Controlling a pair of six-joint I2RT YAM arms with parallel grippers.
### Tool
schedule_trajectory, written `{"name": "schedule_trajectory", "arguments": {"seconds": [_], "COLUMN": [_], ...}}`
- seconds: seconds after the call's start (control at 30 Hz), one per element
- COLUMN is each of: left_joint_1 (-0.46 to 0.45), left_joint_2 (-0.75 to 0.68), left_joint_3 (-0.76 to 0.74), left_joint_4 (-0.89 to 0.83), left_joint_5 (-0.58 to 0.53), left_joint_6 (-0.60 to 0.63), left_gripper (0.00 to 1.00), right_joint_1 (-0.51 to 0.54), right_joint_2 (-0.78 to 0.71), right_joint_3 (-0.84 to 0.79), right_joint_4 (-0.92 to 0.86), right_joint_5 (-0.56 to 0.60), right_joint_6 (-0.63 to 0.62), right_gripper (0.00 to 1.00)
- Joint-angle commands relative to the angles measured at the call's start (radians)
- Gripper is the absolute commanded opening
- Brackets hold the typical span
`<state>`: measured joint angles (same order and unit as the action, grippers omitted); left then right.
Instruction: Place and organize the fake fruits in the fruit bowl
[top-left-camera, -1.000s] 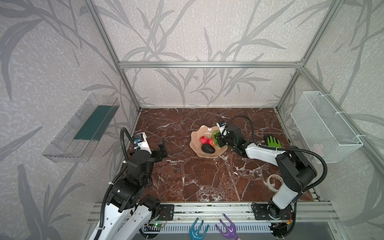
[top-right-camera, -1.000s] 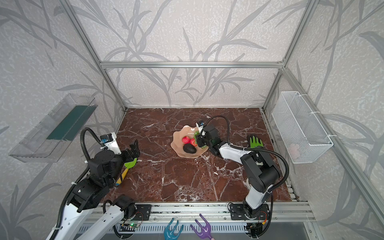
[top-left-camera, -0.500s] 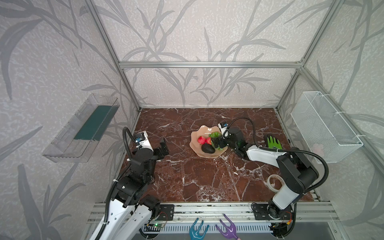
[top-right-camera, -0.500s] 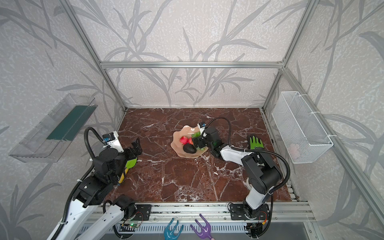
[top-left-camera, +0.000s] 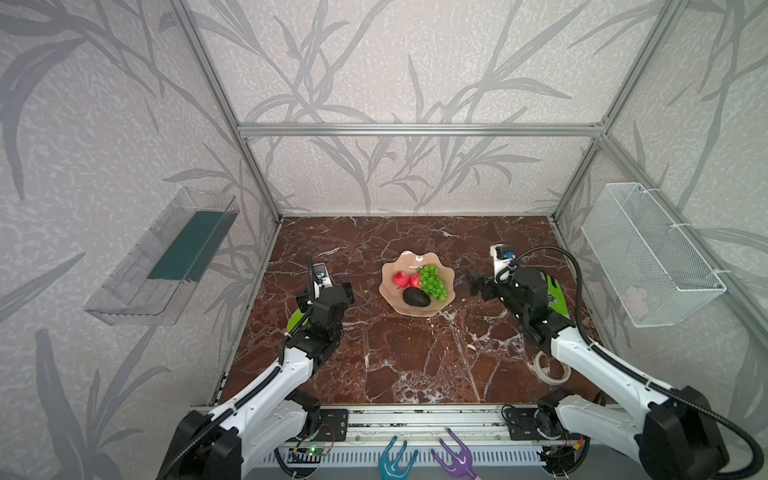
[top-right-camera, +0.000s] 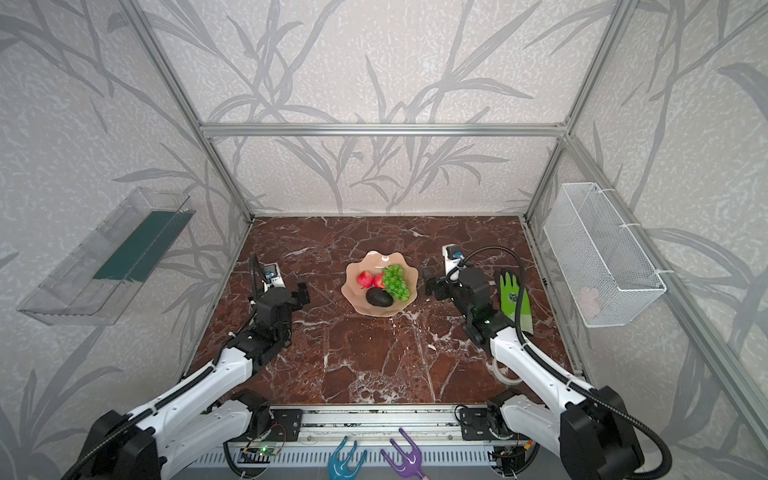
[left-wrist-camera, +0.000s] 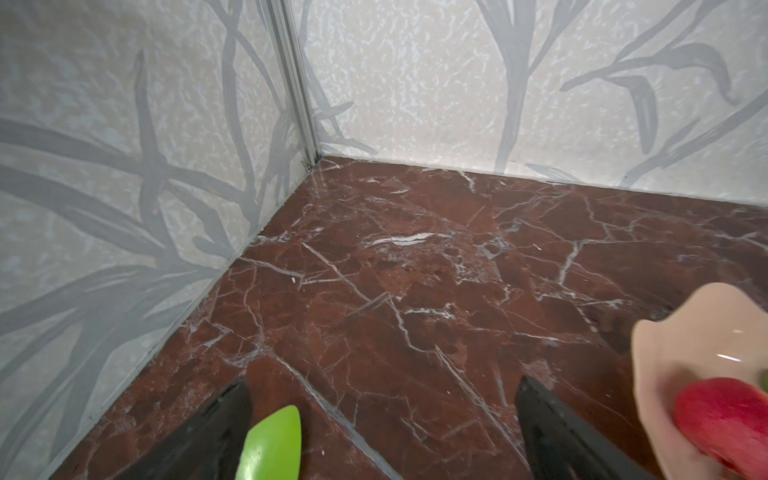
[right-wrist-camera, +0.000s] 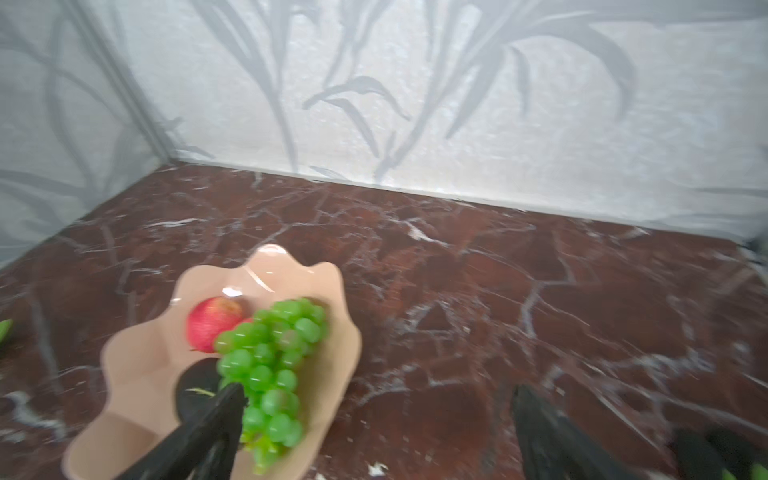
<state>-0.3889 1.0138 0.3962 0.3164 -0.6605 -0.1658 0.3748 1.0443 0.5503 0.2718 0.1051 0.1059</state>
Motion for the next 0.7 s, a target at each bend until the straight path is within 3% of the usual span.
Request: {"name": "schedule_trajectory", "arguments": {"seconds": [0.0, 0.07, 0.2, 0.3, 0.47, 0.57, 0.67], "left_joint_1": [0.043, 0.1, 0.206, 0.227, 0.255, 0.281, 0.297], "left_joint_2": [0.07, 0.114, 0.241, 0.34, 0.411, 0.537, 0.479], "left_joint_3": [-0.041, -0.064, -0.105, -0.119, -0.042, -0.055, 0.011], "left_joint_4": [0.35, 0.394, 0.476, 0.623, 0.559, 0.753, 0.51], "left_joint_5": [-0.106, -0.102, 0.033, 0.042, 0.067, 0.1, 0.129], "left_joint_6": [0.163, 0.136, 0.111, 0.133, 0.147, 0.183, 0.115], "left_gripper": [1.0, 1.0, 1.0, 0.99, 0.99, 0.99, 0.99], "right_joint_1": [-0.065, -0.116, -0.18, -0.187, -0.206, -0.212, -0.212], "right_joint_2": [-0.055, -0.035, 0.08, 0.148, 0.311, 0.425, 0.568], "right_joint_3": [-0.066, -0.103, -0.171, -0.216, -0.25, -0.256, -0.287], "right_joint_4": [-0.008, 0.059, 0.238, 0.385, 0.651, 0.764, 0.958], "right_joint_5": [0.118, 0.136, 0.168, 0.181, 0.147, 0.094, 0.036], "right_joint_6": [-0.027, -0.044, -0.097, -0.135, -0.179, -0.195, -0.22], "right_gripper": [0.99, 0.99, 0.99, 0.99, 0.99, 0.99, 0.99]}}
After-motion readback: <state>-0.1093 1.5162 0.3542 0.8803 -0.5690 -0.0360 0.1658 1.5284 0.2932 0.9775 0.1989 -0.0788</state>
